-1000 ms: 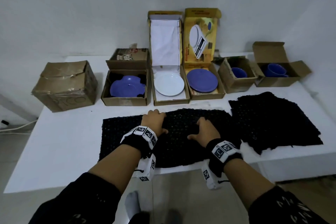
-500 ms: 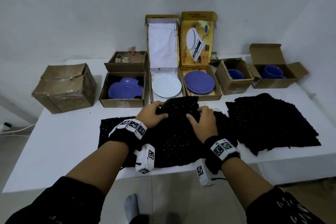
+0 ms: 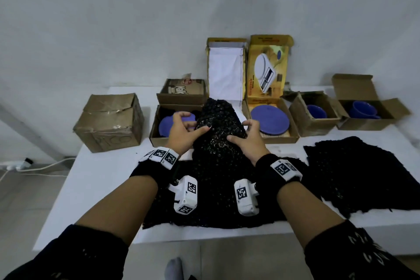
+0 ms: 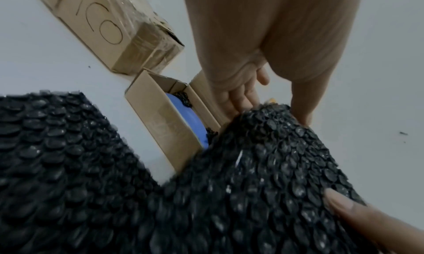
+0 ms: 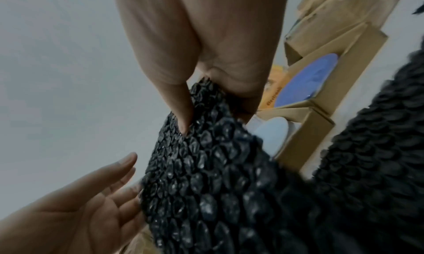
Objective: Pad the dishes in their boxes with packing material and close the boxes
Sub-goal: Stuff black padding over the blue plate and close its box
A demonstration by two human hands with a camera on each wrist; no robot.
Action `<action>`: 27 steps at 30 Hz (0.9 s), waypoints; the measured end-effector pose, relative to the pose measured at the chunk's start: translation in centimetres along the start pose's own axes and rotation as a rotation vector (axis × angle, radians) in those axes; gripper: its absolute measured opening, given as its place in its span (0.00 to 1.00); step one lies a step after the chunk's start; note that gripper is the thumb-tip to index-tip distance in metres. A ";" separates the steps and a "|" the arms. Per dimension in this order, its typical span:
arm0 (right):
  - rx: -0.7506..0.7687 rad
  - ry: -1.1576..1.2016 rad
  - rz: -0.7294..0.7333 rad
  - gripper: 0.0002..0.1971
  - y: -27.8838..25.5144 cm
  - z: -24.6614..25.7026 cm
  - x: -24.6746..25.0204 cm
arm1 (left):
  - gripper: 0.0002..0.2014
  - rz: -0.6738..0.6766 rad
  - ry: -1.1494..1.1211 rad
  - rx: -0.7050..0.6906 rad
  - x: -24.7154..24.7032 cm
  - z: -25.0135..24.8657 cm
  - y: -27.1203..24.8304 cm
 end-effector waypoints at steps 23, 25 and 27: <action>0.215 -0.268 0.089 0.05 5.2 4.5 -8.6 | 0.05 0.209 0.374 -0.195 11.7 -2.0 3.5; 0.188 -0.205 0.124 0.04 5.9 4.5 -9.3 | 0.08 0.210 0.261 -0.150 11.7 -1.7 3.7; 0.173 -0.170 0.118 0.03 6.7 4.4 -9.8 | 0.20 0.215 0.127 -0.027 11.8 -0.6 4.3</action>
Point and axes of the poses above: each hand's wrist, its own y-axis towards the middle knuckle, its own x-axis out of the back of the hand, z = x × y, the point moved 3 cm from there along y, towards the middle knuckle, and after that the axes turned 10 degrees about z, right-handed, at the moved point
